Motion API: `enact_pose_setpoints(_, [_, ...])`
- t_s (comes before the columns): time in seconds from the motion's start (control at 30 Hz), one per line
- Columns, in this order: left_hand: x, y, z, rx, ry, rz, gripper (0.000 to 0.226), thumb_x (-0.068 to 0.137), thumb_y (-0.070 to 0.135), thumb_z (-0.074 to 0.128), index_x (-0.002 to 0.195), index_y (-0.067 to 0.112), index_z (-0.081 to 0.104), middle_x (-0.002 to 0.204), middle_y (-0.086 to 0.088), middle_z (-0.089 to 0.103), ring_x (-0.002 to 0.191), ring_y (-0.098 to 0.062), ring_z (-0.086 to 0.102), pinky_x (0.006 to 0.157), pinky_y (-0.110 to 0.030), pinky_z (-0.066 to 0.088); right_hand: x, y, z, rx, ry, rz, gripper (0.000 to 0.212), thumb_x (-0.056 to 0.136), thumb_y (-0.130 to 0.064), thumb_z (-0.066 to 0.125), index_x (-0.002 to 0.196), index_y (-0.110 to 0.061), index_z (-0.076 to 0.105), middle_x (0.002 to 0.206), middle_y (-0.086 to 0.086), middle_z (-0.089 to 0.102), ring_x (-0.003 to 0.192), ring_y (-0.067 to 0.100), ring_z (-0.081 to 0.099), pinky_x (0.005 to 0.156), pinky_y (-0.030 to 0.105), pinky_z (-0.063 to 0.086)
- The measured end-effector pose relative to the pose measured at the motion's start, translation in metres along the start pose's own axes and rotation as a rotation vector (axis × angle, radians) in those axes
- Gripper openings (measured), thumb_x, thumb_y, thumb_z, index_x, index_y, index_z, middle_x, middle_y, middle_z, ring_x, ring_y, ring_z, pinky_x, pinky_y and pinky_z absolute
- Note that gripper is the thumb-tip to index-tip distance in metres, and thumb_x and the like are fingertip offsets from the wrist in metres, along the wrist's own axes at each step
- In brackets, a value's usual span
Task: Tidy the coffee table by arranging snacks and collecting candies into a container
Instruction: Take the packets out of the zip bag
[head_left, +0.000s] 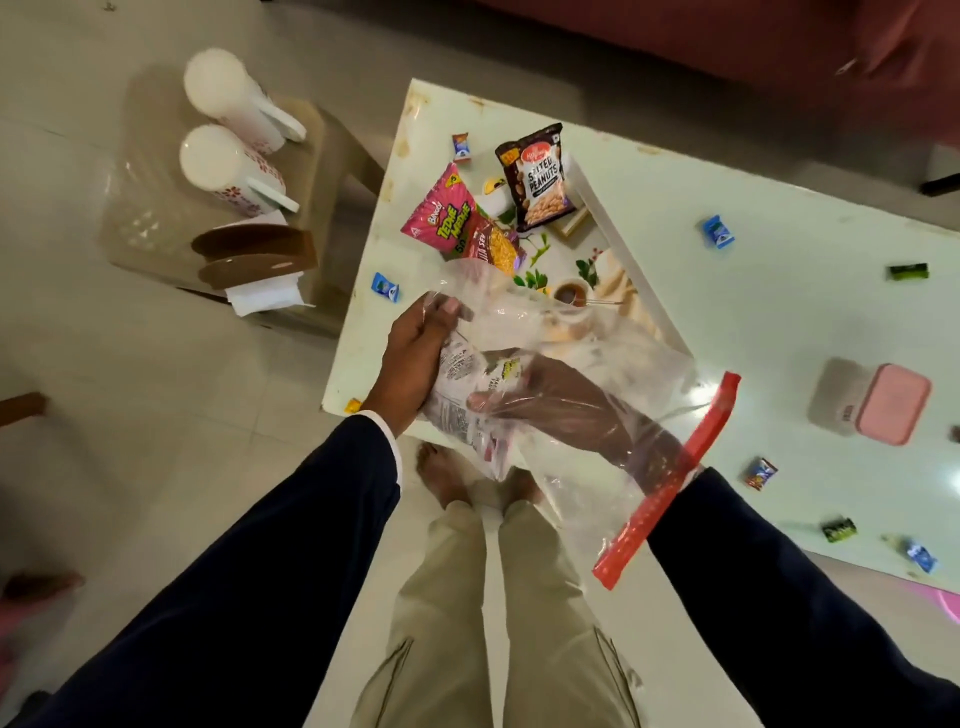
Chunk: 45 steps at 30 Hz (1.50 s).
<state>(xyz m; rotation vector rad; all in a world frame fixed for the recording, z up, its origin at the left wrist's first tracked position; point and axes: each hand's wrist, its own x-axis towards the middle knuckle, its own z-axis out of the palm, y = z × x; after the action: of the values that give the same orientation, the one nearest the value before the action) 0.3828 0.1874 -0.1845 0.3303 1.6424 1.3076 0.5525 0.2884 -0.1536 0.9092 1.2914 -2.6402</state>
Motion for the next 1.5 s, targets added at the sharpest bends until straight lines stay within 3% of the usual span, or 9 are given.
enact_pose_setpoints(0.17, [0.001, 0.011, 0.002, -0.030, 0.071, 0.089, 0.025, 0.105, 0.024, 0.049, 0.096, 0.023, 0.072, 0.089, 0.011, 0.072, 0.081, -0.006, 0.064, 0.071, -0.022, 0.050, -0.010, -0.013, -0.005, 0.203, 0.036, 0.120, 0.026, 0.075, -0.021, 0.076, 0.097, -0.007, 0.071, 0.094, 0.009, 0.075, 0.100, 0.034, 0.073, 0.077, 0.021, 0.061])
enact_pose_setpoints(0.23, [0.001, 0.018, -0.003, -0.141, 0.094, 0.074, 0.024, 0.108, 0.021, 0.046, 0.102, 0.013, 0.068, 0.098, 0.005, 0.074, 0.090, -0.012, 0.068, 0.069, -0.027, 0.056, -0.020, -0.026, -0.002, 0.151, -0.091, 0.066, 0.051, 0.072, -0.035, 0.087, 0.117, -0.021, 0.067, 0.119, 0.010, 0.072, 0.129, 0.037, 0.058, 0.102, 0.016, 0.049])
enact_pose_setpoints(0.33, [0.005, 0.035, -0.017, -0.439, 0.175, 0.074, 0.035, 0.108, 0.018, 0.042, 0.103, 0.024, 0.076, 0.113, 0.001, 0.072, 0.111, -0.020, 0.067, 0.090, -0.046, 0.057, -0.030, -0.027, -0.026, 0.228, 0.211, -0.049, 0.061, 0.074, -0.018, 0.087, 0.128, -0.007, 0.062, 0.131, 0.021, 0.066, 0.110, 0.025, 0.070, 0.106, 0.044, 0.051])
enact_pose_setpoints(0.4, [0.008, 0.047, -0.032, -0.611, 0.162, 0.103, 0.029, 0.100, 0.026, 0.053, 0.124, 0.021, 0.069, 0.136, -0.008, 0.062, 0.127, -0.025, 0.058, 0.099, -0.043, 0.053, -0.036, -0.030, -0.053, 0.273, 0.387, -0.110, 0.040, 0.086, -0.006, 0.070, 0.124, -0.007, 0.057, 0.107, 0.013, 0.077, 0.086, 0.015, 0.075, 0.079, 0.028, 0.062])
enact_pose_setpoints(0.57, [0.012, 0.077, -0.067, -0.788, 0.284, 0.115, 0.044, 0.083, 0.026, 0.068, 0.124, 0.010, 0.062, 0.124, -0.015, 0.060, 0.123, -0.034, 0.054, 0.117, -0.045, 0.035, -0.050, -0.042, -0.094, 0.311, 0.427, -0.077, 0.053, 0.086, -0.022, 0.074, 0.133, -0.003, 0.062, 0.133, 0.018, 0.064, 0.112, 0.029, 0.068, 0.093, 0.040, 0.058])
enact_pose_setpoints(0.87, [0.006, 0.088, -0.114, -0.216, 0.624, 0.121, 0.012, 0.103, 0.022, 0.047, 0.111, 0.018, 0.056, 0.100, 0.001, 0.058, 0.088, -0.012, 0.059, 0.092, -0.037, 0.054, -0.013, -0.053, -0.126, 0.184, 0.738, 0.047, 0.040, 0.094, -0.013, 0.064, 0.133, -0.004, 0.059, 0.090, 0.004, 0.072, 0.067, 0.011, 0.069, 0.052, 0.023, 0.056])
enact_pose_setpoints(0.97, [0.001, 0.086, -0.108, -0.148, 0.439, 0.236, 0.031, 0.095, 0.015, 0.052, 0.070, 0.029, 0.066, 0.064, 0.013, 0.057, 0.055, -0.004, 0.051, 0.056, -0.020, 0.044, 0.021, -0.066, -0.129, -0.014, 0.742, 0.135, 0.028, 0.091, -0.020, 0.070, 0.118, -0.019, 0.062, 0.091, 0.002, 0.072, 0.082, 0.018, 0.070, 0.061, 0.029, 0.061])
enact_pose_setpoints(1.3, [0.023, 0.092, -0.087, 0.540, -0.022, 0.226, 0.020, 0.090, 0.053, 0.060, 0.077, 0.041, 0.052, 0.062, 0.019, 0.058, 0.056, 0.001, 0.049, 0.057, -0.027, 0.038, 0.142, -0.087, -0.140, -0.434, 0.804, 0.333, 0.064, 0.082, -0.040, 0.074, 0.130, -0.004, 0.053, 0.135, 0.017, 0.056, 0.108, 0.040, 0.067, 0.072, 0.049, 0.064])
enact_pose_setpoints(1.5, [0.037, 0.107, -0.077, 0.797, -0.127, 0.161, 0.026, 0.097, 0.049, 0.059, 0.079, 0.034, 0.050, 0.074, 0.047, 0.059, 0.070, 0.021, 0.058, 0.048, -0.007, 0.038, 0.156, -0.092, -0.128, -0.149, 0.702, 0.265, 0.065, 0.090, -0.069, 0.053, 0.125, -0.014, 0.061, 0.112, 0.011, 0.071, 0.084, 0.028, 0.077, 0.064, 0.042, 0.063])
